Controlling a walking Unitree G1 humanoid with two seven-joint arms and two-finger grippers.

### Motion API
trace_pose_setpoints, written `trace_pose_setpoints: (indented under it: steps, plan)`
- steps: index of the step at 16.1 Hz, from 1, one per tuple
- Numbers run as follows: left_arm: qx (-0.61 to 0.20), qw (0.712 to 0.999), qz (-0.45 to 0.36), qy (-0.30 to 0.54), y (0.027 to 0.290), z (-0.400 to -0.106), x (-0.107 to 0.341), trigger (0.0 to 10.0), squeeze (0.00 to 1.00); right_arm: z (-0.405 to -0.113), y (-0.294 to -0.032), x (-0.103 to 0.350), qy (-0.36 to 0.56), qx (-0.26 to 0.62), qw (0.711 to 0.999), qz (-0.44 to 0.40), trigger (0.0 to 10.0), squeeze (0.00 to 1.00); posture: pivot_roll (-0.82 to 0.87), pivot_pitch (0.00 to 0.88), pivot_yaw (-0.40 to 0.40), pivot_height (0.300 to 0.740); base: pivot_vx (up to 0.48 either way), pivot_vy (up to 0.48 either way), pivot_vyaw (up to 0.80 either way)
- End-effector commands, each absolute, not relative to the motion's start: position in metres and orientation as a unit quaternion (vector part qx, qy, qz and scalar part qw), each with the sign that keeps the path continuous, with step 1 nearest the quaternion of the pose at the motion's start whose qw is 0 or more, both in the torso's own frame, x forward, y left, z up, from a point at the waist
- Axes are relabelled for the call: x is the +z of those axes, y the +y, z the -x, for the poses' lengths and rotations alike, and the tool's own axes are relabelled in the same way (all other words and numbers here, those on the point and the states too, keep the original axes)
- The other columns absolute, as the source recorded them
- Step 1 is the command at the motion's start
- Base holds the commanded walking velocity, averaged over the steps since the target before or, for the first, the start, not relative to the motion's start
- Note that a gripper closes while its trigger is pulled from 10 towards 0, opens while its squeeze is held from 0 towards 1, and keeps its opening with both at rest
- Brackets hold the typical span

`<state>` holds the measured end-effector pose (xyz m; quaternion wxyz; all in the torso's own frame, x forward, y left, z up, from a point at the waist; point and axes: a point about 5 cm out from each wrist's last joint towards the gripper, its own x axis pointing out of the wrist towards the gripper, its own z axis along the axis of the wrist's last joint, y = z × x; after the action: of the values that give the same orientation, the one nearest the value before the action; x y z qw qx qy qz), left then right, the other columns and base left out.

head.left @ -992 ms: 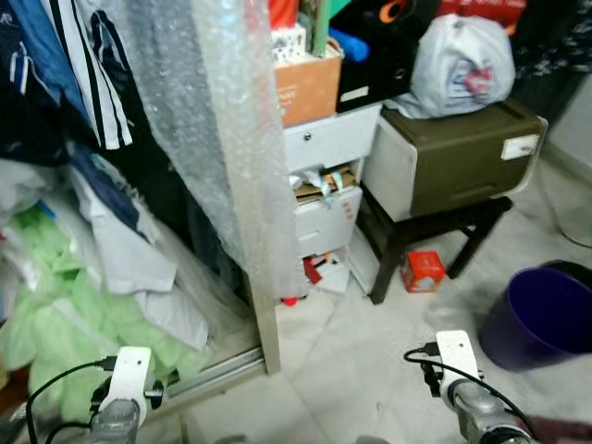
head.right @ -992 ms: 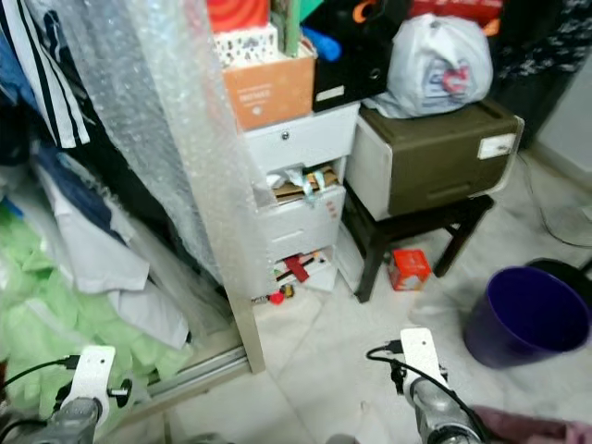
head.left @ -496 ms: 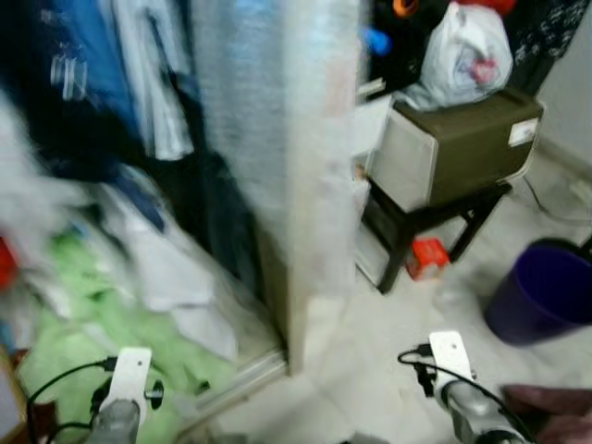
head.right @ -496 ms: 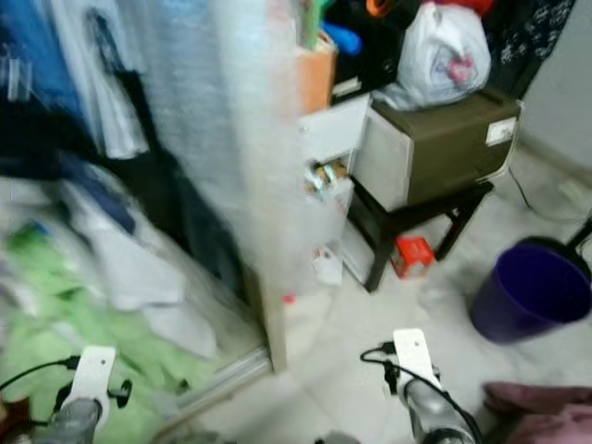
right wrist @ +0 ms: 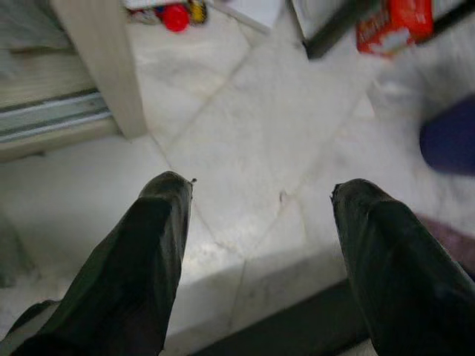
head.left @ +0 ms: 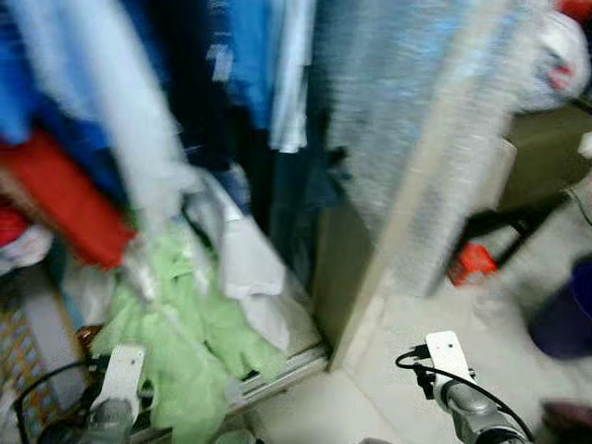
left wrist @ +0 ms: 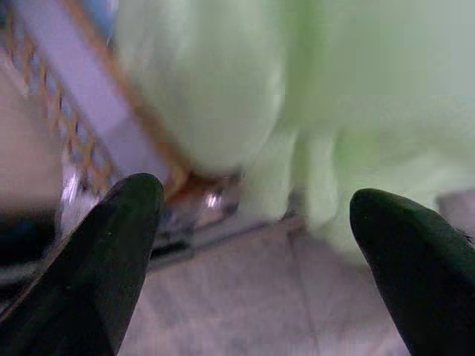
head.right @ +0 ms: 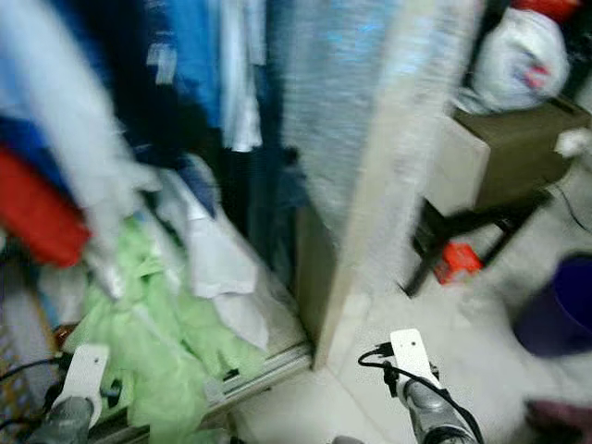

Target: Clean up the room

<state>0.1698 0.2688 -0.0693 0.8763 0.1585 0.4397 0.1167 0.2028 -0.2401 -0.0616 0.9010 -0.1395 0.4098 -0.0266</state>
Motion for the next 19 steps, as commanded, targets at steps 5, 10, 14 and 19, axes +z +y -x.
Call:
trace_pose_setpoints:
  steps: [5,10,14,19]
  plan:
    - [0.131,0.868,-0.162,0.451,0.2721,-0.1642,-0.0711,10.0,0.00,-0.2094,-0.2374,-0.0589,0.406,-0.020,0.903,0.141,10.0,0.00,-0.04,0.000,0.018,0.740,0.000,0.000,0.80]
    - [0.140,0.870,-0.154,0.448,0.2725,-0.1655,-0.0703,10.0,0.00,-0.2094,-0.2392,-0.0584,0.407,-0.025,0.903,0.139,10.0,0.00,-0.04,0.000,0.016,0.740,0.000,0.000,0.80]
    - [0.139,0.871,-0.152,0.446,0.2723,-0.1663,-0.0700,10.0,0.00,-0.2101,-0.2384,-0.0582,0.405,-0.026,0.904,0.133,10.0,0.00,-0.04,0.000,0.016,0.740,0.000,0.000,0.25]
    - [0.136,0.872,-0.153,0.445,0.2715,-0.1671,-0.0699,10.0,0.00,-0.2098,-0.2399,-0.0582,0.409,-0.030,0.903,0.131,10.0,0.00,-0.04,0.000,0.016,0.740,0.000,0.000,0.00]
